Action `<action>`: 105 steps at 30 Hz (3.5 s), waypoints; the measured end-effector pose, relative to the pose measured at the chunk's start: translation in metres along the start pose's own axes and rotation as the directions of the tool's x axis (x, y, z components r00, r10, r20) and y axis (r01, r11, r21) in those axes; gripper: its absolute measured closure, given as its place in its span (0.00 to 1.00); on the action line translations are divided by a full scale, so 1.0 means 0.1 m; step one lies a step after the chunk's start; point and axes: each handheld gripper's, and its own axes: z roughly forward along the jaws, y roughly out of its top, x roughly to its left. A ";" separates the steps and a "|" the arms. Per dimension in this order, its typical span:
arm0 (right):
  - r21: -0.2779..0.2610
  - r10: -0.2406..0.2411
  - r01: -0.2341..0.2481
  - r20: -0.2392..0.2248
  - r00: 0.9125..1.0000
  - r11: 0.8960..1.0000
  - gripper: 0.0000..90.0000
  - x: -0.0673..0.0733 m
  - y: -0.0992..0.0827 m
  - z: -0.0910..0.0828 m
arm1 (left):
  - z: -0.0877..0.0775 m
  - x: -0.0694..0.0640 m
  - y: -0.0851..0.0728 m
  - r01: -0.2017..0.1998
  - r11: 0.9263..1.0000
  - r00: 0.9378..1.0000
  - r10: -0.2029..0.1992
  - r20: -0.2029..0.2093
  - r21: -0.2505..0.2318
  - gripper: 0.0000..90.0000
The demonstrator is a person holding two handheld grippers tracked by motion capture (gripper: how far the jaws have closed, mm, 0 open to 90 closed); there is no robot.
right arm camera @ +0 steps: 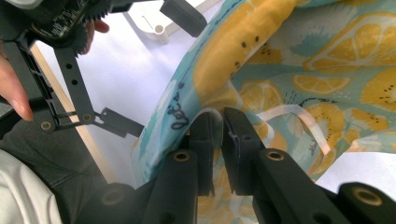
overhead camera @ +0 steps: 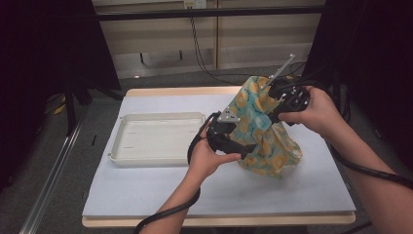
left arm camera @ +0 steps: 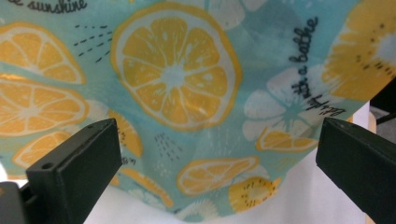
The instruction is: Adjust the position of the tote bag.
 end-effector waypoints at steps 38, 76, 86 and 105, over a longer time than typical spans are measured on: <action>-0.049 0.069 -0.073 -0.078 0.995 0.996 0.90 -0.02 0.04 0.05 | 0.16 -0.10 0.07 -0.009 0.997 0.997 0.002 -0.083 -0.078 0.02; -0.022 -0.045 0.045 0.000 0.999 0.999 0.48 -0.19 -0.11 -0.02 | -0.27 0.14 0.04 0.027 0.999 0.996 -0.029 -0.080 -0.025 0.81; -0.109 -0.212 0.222 0.093 0.973 0.969 0.42 -0.40 -0.03 -0.15 | -0.33 0.22 0.03 0.035 0.999 0.997 -0.035 -0.071 -0.004 0.88; -0.101 -0.371 0.385 0.137 0.919 0.917 0.32 -0.52 0.47 -0.09 | -0.34 0.25 0.04 0.027 1.000 0.999 -0.027 -0.047 0.002 0.88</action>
